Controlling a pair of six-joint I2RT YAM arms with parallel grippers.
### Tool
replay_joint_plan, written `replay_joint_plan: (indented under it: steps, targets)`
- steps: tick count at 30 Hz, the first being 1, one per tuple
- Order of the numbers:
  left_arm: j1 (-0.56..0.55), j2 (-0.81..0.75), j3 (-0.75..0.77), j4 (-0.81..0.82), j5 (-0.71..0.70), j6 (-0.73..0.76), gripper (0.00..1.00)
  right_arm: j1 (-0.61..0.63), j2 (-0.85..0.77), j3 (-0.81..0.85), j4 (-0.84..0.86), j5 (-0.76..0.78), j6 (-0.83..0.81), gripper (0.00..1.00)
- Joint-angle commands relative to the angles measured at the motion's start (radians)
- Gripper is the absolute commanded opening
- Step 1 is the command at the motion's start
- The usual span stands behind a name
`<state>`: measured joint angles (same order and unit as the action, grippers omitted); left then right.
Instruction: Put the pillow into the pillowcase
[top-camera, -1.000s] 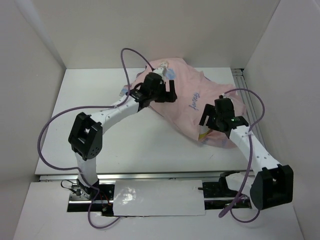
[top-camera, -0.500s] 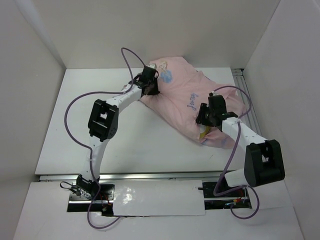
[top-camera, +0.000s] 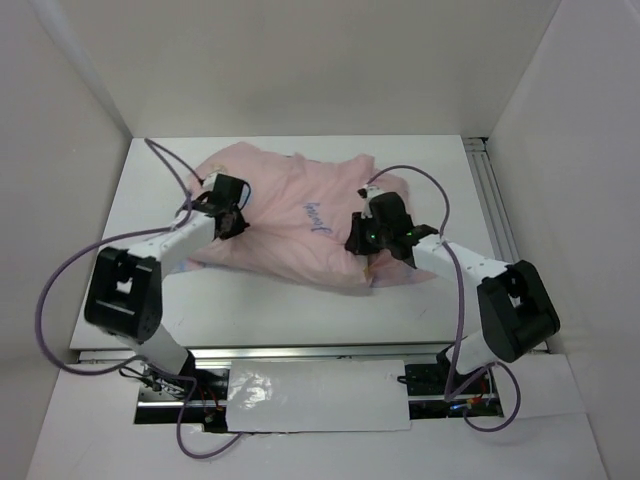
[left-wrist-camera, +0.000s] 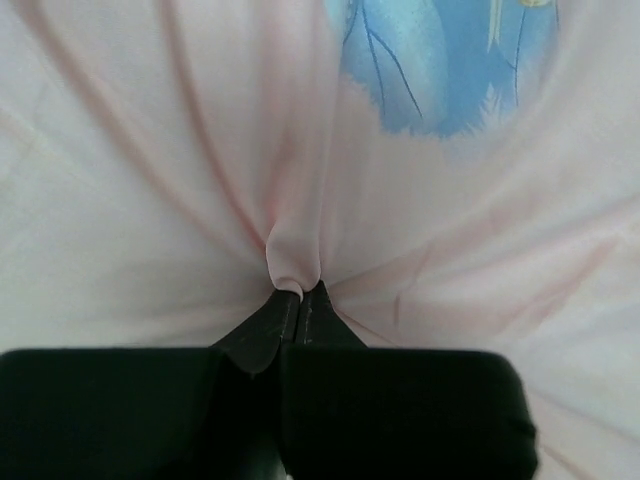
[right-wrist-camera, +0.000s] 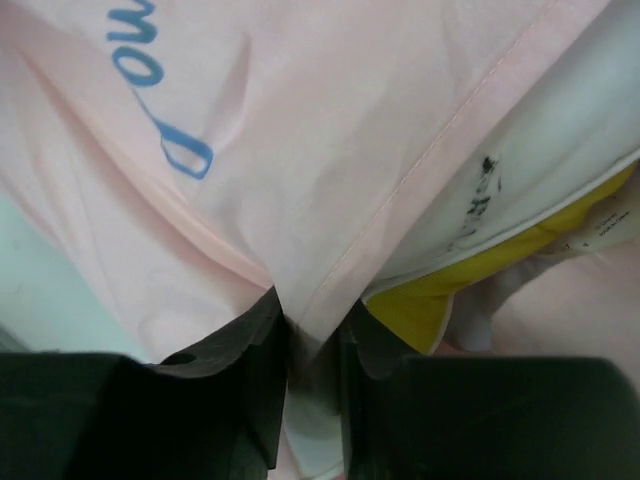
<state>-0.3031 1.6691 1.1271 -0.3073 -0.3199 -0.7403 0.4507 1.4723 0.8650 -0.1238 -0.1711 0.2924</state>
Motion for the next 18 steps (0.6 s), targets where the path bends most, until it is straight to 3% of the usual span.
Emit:
replay_joint_plan:
  steps: [1,2,3,5,6,8,14,18]
  targets:
    - [0.044,-0.142,-0.082,-0.295,-0.113,-0.076,0.03,0.104,-0.007,0.035,0.041,-0.077,-0.007,0.30]
    - [0.044,-0.172,-0.069,-0.326,-0.132,-0.089,0.16,0.117,-0.016,0.048,0.021,-0.047,-0.007,0.34]
    - [0.032,-0.199,-0.069,-0.364,-0.142,-0.103,0.40,0.138,-0.033,0.074,-0.022,-0.027,-0.007,0.48]
    - [0.006,-0.258,-0.049,-0.365,-0.145,-0.093,0.72,0.147,-0.055,0.097,-0.063,0.037,0.005,0.57]
    - [-0.005,-0.310,-0.040,-0.365,-0.145,-0.093,1.00,0.148,-0.067,0.117,-0.089,0.070,0.016,0.61]
    - [-0.053,-0.357,-0.009,-0.355,-0.134,-0.083,1.00,0.148,-0.105,0.138,-0.164,0.134,0.025,0.70]
    - [-0.210,-0.445,0.031,-0.323,-0.134,-0.036,1.00,0.148,-0.231,0.126,-0.284,0.326,0.037,0.72]
    - [-0.379,-0.402,0.010,-0.176,-0.059,0.148,1.00,0.129,-0.254,0.101,-0.293,0.375,0.009,0.73]
